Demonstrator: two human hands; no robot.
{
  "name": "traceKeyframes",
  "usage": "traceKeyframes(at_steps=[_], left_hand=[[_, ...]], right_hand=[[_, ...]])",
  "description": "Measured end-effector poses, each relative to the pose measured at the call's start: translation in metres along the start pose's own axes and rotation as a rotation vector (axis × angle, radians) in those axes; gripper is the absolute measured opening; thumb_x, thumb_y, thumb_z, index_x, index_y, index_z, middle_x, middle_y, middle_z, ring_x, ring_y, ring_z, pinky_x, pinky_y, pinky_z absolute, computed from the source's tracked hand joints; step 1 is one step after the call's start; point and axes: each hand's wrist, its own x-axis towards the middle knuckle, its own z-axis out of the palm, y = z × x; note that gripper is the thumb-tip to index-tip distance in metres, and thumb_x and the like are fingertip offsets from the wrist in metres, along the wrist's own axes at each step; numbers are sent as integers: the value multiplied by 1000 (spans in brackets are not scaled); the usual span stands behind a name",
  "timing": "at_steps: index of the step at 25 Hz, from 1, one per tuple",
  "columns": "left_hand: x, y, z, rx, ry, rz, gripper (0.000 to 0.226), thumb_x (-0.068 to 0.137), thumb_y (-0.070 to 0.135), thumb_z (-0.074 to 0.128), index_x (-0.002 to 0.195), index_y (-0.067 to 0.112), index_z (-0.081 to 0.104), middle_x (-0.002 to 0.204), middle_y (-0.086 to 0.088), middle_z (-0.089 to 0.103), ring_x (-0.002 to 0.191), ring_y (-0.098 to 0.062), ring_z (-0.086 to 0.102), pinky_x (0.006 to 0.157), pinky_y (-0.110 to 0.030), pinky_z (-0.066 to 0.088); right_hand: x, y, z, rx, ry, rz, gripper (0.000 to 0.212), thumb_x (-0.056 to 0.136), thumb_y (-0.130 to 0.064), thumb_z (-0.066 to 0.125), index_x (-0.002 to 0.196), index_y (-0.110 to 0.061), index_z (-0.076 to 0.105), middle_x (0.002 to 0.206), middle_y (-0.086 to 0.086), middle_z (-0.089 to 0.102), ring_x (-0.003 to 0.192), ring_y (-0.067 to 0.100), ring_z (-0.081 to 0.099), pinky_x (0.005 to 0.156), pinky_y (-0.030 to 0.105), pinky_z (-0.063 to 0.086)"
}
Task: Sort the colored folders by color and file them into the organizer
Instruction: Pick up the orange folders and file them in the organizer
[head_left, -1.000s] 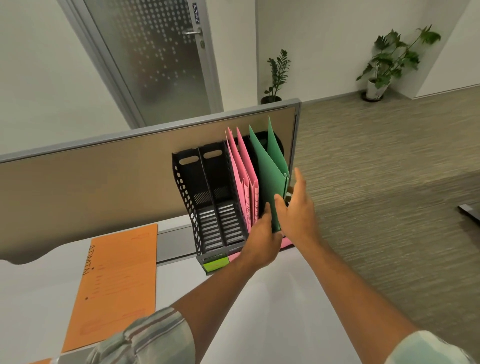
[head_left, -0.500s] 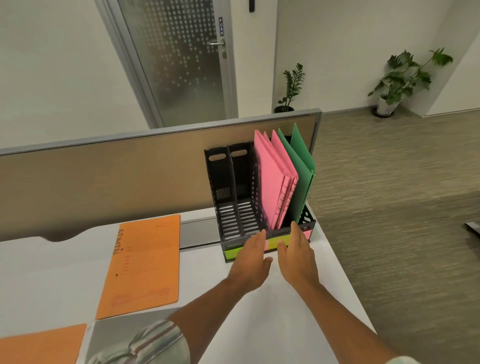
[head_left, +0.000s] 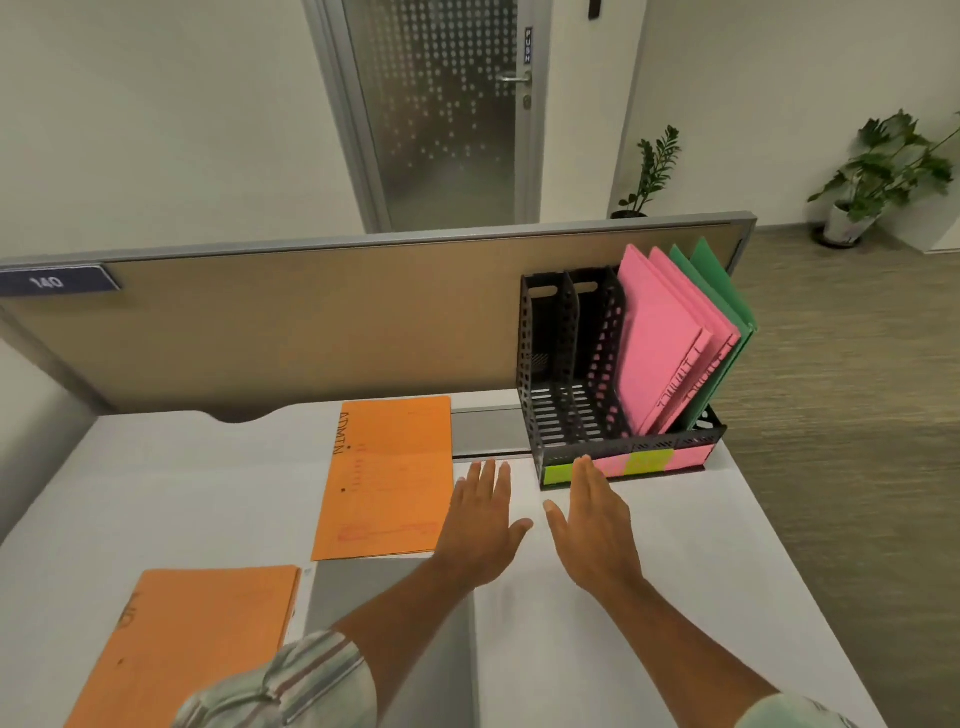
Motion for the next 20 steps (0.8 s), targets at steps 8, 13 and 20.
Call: traceKeyframes(at_steps=[8, 13, 20], left_hand=[[-39, -130, -3, 26, -50, -138, 84, 108, 61, 33, 169, 16, -3, 178, -11, -6, 164, -33, -10, 132, -48, -3], [-48, -198, 0, 36, -59, -183, 86, 107, 62, 34, 169, 12, 1, 178, -14, 2, 164, -35, -3, 133, -51, 5], [-40, -263, 2, -14, -110, -249, 87, 107, 62, 35, 169, 12, 1, 178, -15, 2, 164, -36, -2, 132, -51, 7]], right_hand=[[-13, -102, 64, -65, -138, -110, 80, 104, -59, 34, 164, -10, 12, 172, 10, 15, 157, 27, 23, 125, 43, 29], [-8, -153, 96, -98, -207, -166, 81, 104, -57, 42, 163, -8, 16, 169, 12, 22, 153, 27, 29, 122, 44, 31], [14, -200, 145, -164, -322, -234, 80, 104, -55, 41, 163, -8, 13, 172, 14, 13, 158, 30, 16, 125, 47, 24]])
